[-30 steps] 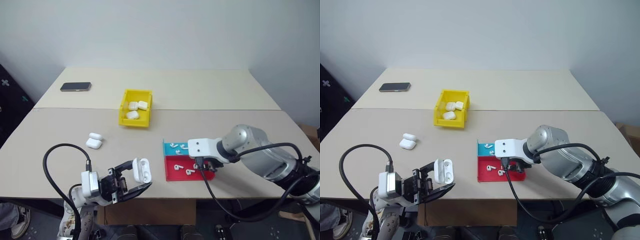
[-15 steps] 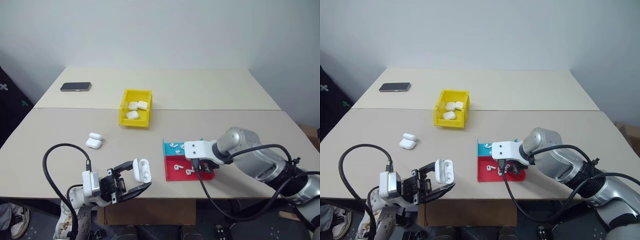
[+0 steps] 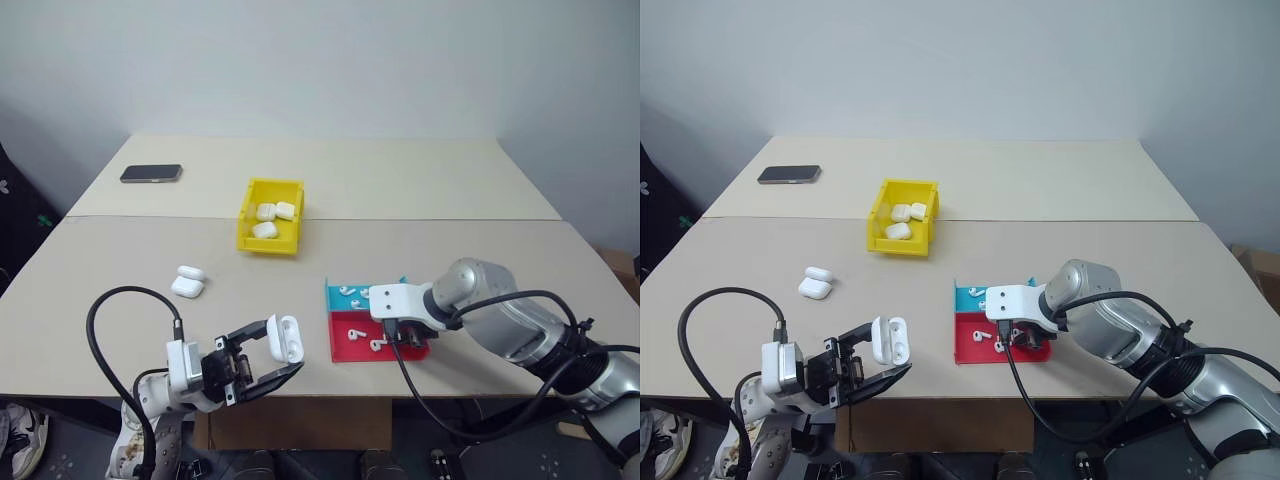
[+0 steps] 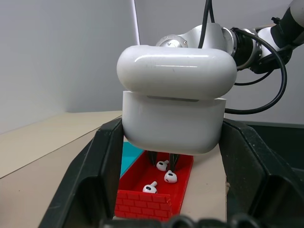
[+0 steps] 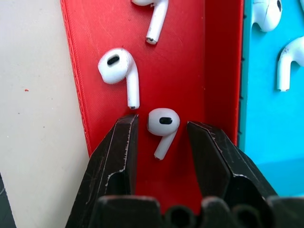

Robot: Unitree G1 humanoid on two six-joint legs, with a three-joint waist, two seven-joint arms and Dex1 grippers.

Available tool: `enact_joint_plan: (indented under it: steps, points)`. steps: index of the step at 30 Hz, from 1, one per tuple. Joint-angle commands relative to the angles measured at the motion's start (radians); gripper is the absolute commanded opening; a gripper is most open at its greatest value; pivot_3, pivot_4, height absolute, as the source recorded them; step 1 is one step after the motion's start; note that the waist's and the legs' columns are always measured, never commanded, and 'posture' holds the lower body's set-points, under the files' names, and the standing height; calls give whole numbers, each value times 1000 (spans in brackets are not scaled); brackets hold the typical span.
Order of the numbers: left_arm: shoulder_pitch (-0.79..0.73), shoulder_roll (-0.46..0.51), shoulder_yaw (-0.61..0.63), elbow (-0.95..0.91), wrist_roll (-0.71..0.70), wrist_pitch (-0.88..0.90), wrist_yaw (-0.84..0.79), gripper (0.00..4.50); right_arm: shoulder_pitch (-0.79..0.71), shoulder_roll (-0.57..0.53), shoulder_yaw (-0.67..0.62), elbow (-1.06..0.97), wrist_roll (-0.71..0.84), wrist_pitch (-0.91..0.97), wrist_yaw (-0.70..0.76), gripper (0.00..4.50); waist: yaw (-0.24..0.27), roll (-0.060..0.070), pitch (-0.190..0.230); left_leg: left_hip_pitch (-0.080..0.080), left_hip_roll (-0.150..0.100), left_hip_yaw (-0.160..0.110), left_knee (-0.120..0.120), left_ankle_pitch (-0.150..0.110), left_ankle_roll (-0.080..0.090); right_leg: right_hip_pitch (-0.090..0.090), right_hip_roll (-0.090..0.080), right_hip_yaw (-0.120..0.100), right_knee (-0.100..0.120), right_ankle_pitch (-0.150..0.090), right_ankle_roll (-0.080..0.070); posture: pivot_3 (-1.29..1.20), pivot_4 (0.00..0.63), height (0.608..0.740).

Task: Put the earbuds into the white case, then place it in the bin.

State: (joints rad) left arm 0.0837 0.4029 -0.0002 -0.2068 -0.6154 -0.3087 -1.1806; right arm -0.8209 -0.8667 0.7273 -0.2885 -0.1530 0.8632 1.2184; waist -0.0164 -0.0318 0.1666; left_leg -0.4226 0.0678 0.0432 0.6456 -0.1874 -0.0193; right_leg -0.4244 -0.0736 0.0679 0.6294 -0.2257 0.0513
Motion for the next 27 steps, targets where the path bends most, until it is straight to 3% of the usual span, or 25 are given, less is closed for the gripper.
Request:
enact_joint_plan:
  steps: [1,4,7,20,22,27]
  points:
    - [1,7,1,-52,5,1,10,2760,-6,8,-20,-9,-16,-11,4,2022,0,0,0,0,0,0,0,0,0,0,0,0,0,0,0,0,150,740]
    - [9,9,4,-60,10,6,16,2760,-4,10,-17,-3,-24,-15,5,2022,0,0,0,0,0,0,0,0,0,0,0,0,0,0,0,0,150,740]
    - [17,13,5,-70,12,13,23,2760,-1,11,-17,1,-33,-18,6,1452,0,0,0,0,0,0,0,0,0,0,0,0,0,0,0,0,150,740]
    - [21,17,9,-73,14,21,28,2760,15,5,-20,6,-52,-34,11,1452,0,0,0,0,0,0,0,0,0,0,0,0,0,0,0,0,150,740]
    - [19,16,9,-72,14,21,28,2760,15,6,-20,5,-54,-34,10,1086,0,0,0,0,0,0,0,0,0,0,0,0,0,0,0,0,150,740]
    - [18,18,8,-70,15,25,28,2760,20,4,-30,-12,-42,-24,18,1086,0,0,0,1,0,0,0,0,0,1,0,0,0,0,-1,0,150,740]
